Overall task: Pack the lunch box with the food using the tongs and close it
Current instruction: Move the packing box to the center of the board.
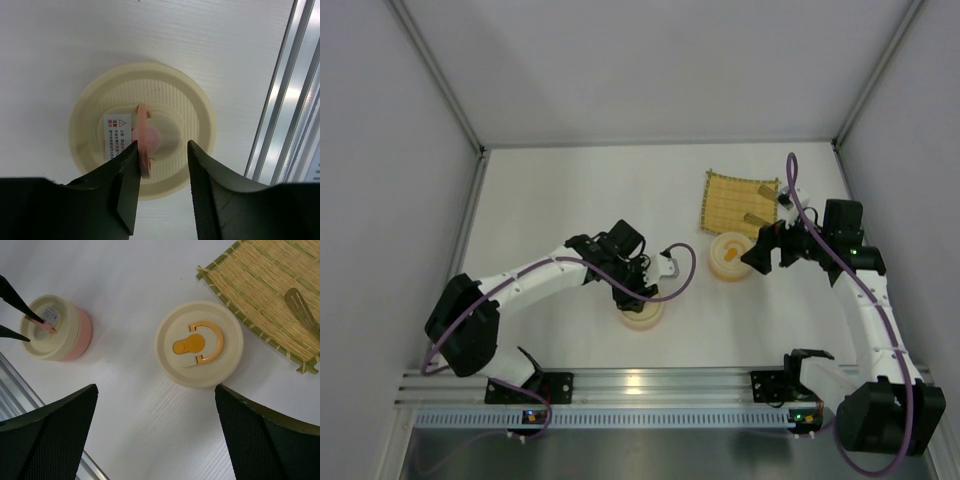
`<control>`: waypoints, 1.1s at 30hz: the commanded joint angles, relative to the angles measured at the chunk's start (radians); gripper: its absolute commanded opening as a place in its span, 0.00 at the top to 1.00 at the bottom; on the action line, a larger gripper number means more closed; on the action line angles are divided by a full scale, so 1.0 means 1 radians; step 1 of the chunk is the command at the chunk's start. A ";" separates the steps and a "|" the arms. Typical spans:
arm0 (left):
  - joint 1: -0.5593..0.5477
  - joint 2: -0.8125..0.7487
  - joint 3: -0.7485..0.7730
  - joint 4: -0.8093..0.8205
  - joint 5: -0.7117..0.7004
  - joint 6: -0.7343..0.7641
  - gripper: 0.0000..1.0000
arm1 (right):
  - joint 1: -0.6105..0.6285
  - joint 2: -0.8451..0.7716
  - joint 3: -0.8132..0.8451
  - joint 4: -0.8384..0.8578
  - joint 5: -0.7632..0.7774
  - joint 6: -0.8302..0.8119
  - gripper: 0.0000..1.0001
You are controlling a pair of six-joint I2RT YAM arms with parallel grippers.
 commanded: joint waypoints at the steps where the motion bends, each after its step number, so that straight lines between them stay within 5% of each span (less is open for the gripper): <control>1: 0.004 -0.043 -0.017 -0.122 -0.004 -0.006 0.54 | -0.021 0.004 0.050 -0.018 -0.035 -0.005 0.01; 12: 0.003 -0.153 -0.010 -0.061 -0.072 -0.014 0.48 | -0.021 0.009 0.045 -0.015 -0.041 -0.002 0.01; 15: 0.003 -0.150 0.029 -0.073 -0.044 -0.024 0.57 | -0.021 0.010 0.045 -0.017 -0.040 -0.005 0.01; 20: 0.004 -0.115 0.122 -0.102 0.009 -0.089 0.88 | -0.021 0.012 0.044 -0.018 -0.038 -0.006 0.01; 33: -0.040 -0.044 0.082 -0.072 -0.139 -0.080 0.96 | -0.021 0.018 0.042 -0.015 -0.037 -0.006 0.01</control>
